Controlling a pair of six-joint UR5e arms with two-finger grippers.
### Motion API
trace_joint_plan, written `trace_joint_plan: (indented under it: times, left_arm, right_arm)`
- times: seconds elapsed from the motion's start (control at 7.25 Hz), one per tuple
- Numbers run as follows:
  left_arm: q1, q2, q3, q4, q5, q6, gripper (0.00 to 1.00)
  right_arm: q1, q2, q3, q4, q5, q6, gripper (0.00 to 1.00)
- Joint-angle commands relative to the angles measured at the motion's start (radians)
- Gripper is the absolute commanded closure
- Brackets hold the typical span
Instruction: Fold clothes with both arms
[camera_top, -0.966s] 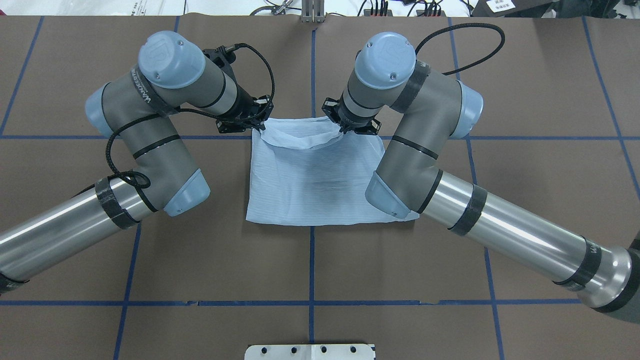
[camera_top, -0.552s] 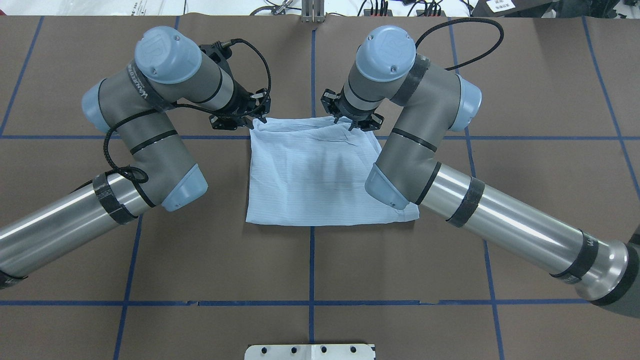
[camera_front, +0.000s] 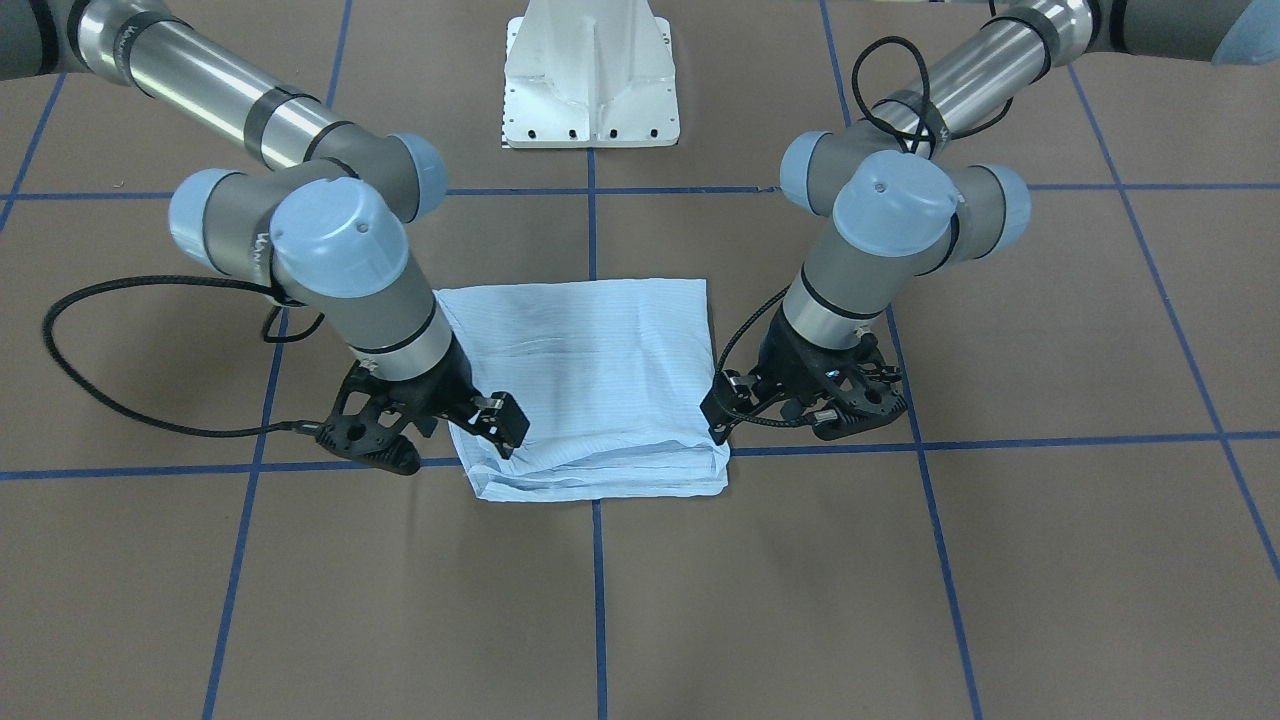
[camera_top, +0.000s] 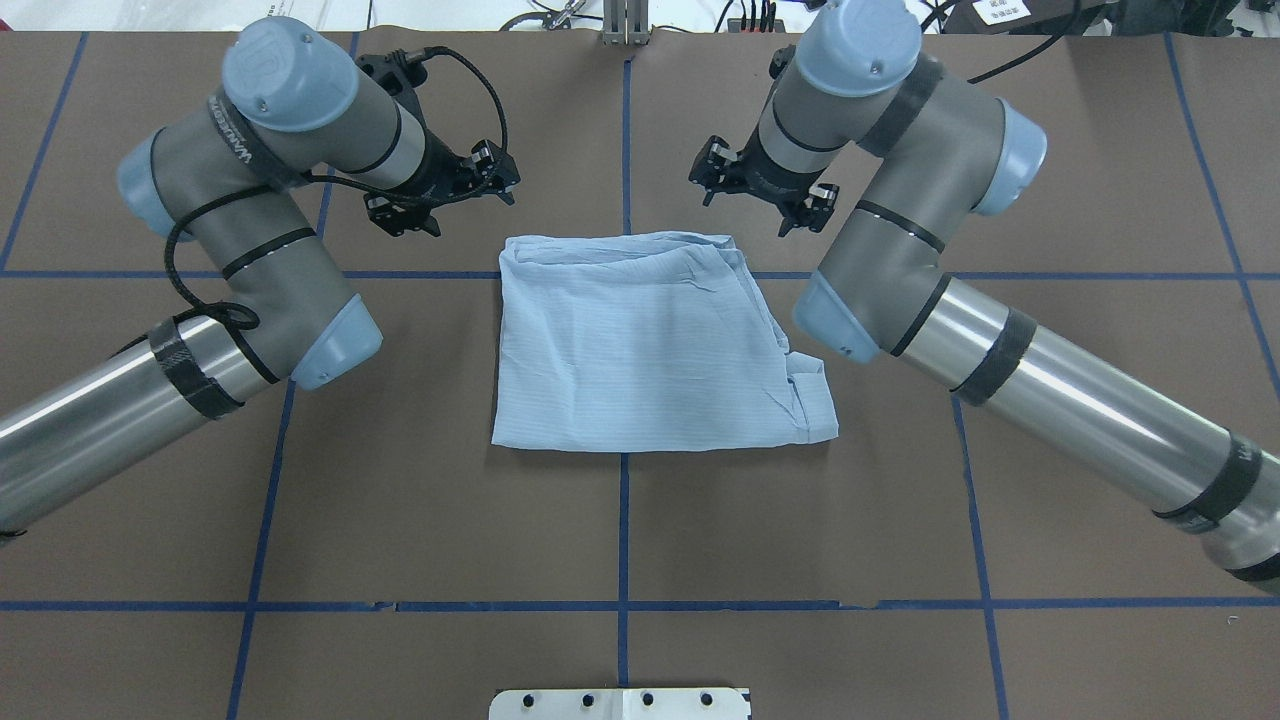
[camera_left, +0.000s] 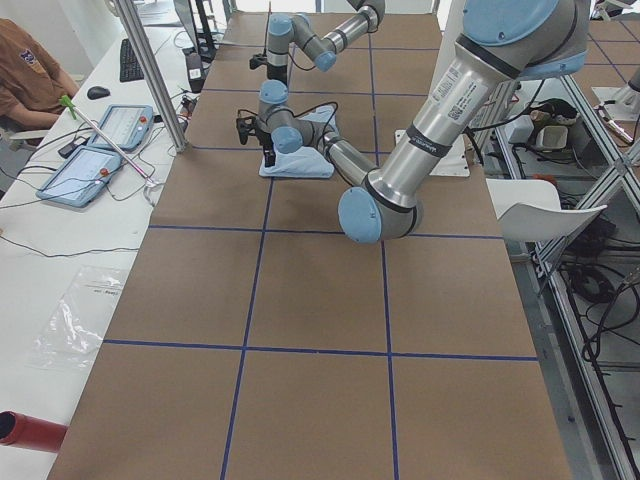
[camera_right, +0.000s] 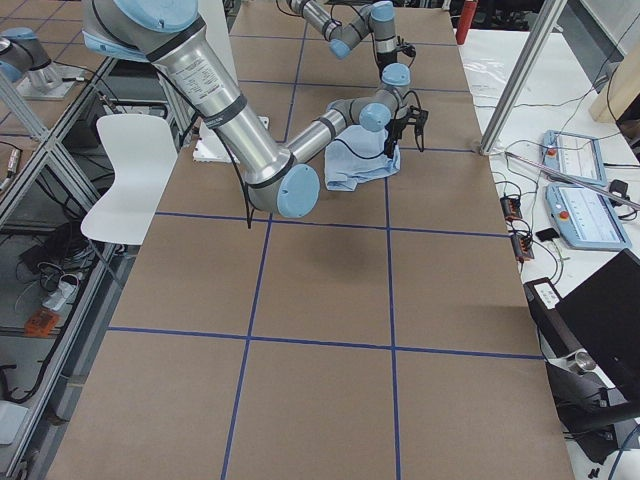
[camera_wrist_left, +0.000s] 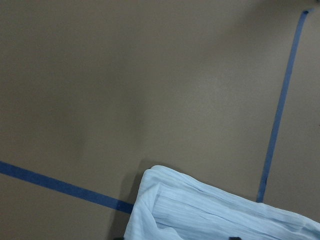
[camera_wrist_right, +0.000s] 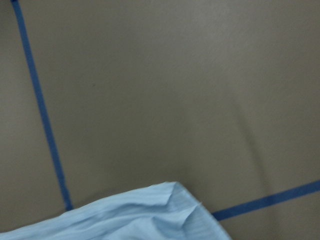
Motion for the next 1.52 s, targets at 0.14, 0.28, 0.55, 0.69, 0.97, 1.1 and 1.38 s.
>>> trace_joint_plan:
  times: [0.14,0.28,0.55,0.69,0.97,1.1,1.38]
  left_arm:
    - [-0.208,0.169,-0.090,0.008,-0.066,0.421,0.01]
    - [-0.288,0.221,-0.092,0.015,-0.069,0.590,0.01]
    - [-0.411,0.333,-0.090,0.049,-0.069,0.927,0.01]
    - [-0.475,0.359,-0.092,0.105,-0.072,1.087,0.00]
    - [-0.640,0.453,-0.090,0.118,-0.252,1.220,0.00]
    - [-0.655,0.473,-0.093,0.120,-0.262,1.209,0.00]
    - [-0.648,0.536,-0.061,0.104,-0.250,1.218,0.00]
  right_arm:
    - [0.216,-0.113,0.007,-0.149,0.013,-0.582,0.00]
    - [0.300,-0.136,0.012,-0.217,0.042,-0.787,0.00]
    - [0.454,-0.237,0.013,-0.230,0.180,-1.114,0.00]
    - [0.516,-0.298,0.015,-0.231,0.185,-1.278,0.00]
    - [0.635,-0.418,0.016,-0.224,0.273,-1.500,0.00]
    - [0.667,-0.463,0.019,-0.213,0.310,-1.503,0.00]
    - [0.687,-0.551,0.039,-0.192,0.285,-1.502,0.00]
